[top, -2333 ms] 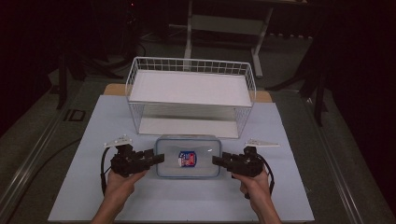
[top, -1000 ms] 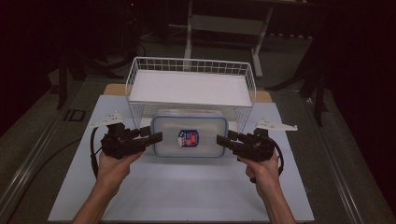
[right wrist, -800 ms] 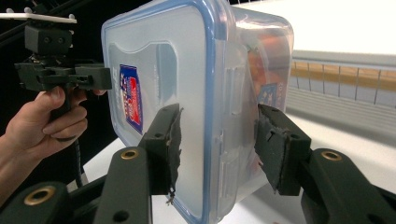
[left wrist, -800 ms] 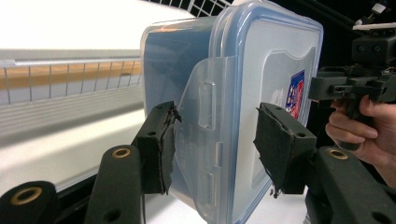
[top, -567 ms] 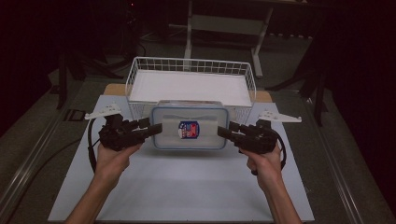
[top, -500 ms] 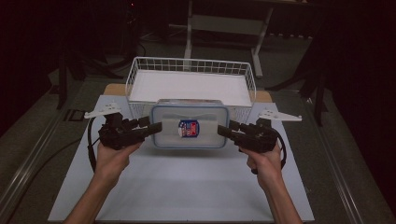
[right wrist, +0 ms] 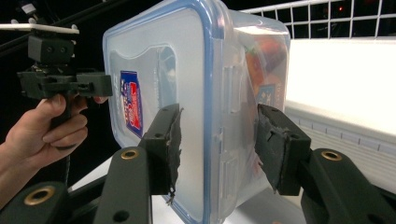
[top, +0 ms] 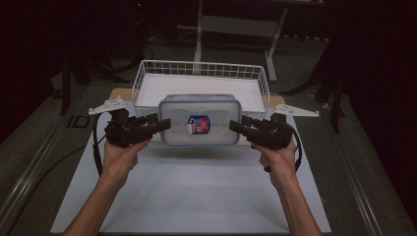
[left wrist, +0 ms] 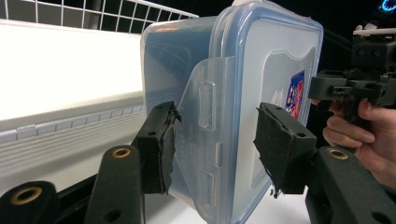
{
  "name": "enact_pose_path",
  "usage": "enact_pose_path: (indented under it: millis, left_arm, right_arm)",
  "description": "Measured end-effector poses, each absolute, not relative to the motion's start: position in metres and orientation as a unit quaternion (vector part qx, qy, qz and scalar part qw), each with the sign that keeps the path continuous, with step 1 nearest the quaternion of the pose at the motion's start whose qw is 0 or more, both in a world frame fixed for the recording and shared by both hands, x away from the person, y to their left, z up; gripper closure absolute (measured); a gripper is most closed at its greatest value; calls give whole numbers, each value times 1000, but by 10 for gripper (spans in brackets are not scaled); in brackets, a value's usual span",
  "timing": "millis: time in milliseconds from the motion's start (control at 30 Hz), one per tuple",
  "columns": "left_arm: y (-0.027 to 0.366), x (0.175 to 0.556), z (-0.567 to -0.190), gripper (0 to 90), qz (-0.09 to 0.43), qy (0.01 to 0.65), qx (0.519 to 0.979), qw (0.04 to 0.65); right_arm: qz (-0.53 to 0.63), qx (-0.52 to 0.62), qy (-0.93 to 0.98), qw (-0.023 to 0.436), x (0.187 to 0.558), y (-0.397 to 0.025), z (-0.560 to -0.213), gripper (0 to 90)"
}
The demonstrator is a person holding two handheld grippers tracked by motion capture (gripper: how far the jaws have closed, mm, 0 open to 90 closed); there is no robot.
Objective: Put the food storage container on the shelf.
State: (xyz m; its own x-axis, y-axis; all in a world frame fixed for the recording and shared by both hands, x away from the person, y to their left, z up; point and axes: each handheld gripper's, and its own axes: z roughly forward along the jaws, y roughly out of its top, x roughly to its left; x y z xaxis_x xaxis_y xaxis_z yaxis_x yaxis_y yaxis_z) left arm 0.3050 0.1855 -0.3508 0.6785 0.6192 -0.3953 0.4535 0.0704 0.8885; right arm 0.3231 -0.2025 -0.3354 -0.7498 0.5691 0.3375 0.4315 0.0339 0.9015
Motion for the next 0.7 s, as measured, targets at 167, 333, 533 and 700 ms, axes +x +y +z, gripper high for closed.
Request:
enact_pose_path:
  millis: [167,333,533,700]
  left_arm:
    - [186,313,-348,487,69,392,677,619]
    - [186,324,-339,487,77,387,677,622]
    - [186,333,-330,486,86,382,683,617]
    - [185,339,-324,486,94,381,682,617]
  right_arm:
    - [603,348,715,64,330,-202,-331,520]
    - [605,347,713,67,339,-202,-324,520]
    - [608,347,711,66,348,-202,-320,519]
    - [613,346,708,64,356,-202,-317,520]
